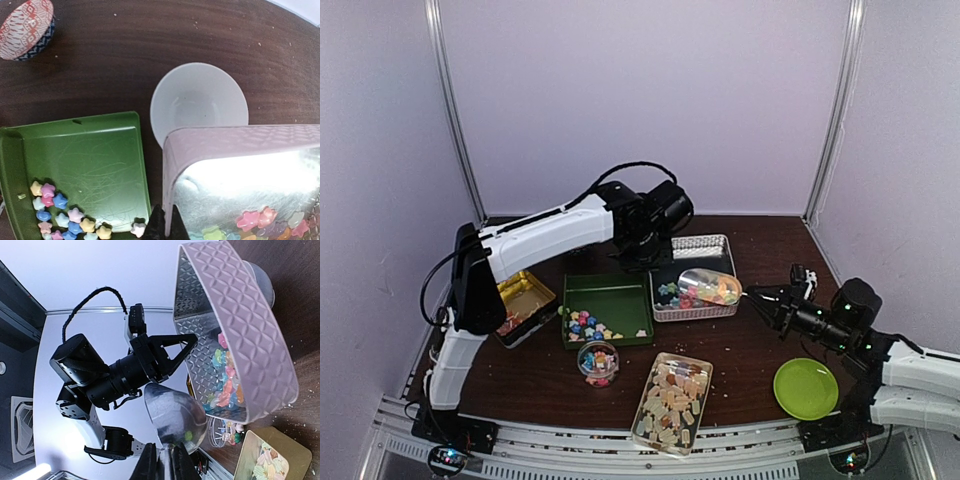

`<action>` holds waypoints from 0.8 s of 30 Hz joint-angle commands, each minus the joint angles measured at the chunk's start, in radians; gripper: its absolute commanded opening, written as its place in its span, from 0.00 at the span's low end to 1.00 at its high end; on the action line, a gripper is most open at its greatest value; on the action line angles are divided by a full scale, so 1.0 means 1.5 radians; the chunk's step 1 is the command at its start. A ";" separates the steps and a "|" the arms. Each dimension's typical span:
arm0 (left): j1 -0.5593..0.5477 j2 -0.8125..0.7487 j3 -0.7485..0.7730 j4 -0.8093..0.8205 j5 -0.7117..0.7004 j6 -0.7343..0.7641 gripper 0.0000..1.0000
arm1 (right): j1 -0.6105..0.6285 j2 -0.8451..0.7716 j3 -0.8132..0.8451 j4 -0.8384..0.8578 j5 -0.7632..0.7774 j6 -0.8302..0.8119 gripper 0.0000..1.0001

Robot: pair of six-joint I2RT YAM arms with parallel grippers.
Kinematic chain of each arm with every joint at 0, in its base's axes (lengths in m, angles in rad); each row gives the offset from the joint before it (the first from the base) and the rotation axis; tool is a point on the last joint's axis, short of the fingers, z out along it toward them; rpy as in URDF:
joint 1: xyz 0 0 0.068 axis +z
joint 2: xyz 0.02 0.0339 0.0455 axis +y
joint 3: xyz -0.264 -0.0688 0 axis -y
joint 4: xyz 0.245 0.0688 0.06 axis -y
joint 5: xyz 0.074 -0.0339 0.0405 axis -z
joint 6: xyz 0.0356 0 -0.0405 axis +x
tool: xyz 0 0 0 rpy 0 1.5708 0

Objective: Pack the candies

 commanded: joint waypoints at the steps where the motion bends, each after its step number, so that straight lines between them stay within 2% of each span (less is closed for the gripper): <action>1: -0.008 0.034 0.029 0.057 0.057 0.009 0.00 | -0.005 -0.043 0.005 -0.061 0.025 -0.017 0.00; 13: -0.026 0.110 0.062 0.166 0.115 0.036 0.00 | -0.005 -0.092 0.004 -0.106 0.027 -0.021 0.00; 24: -0.026 0.140 0.063 0.207 0.136 0.040 0.00 | -0.005 -0.103 0.001 -0.111 0.026 -0.024 0.00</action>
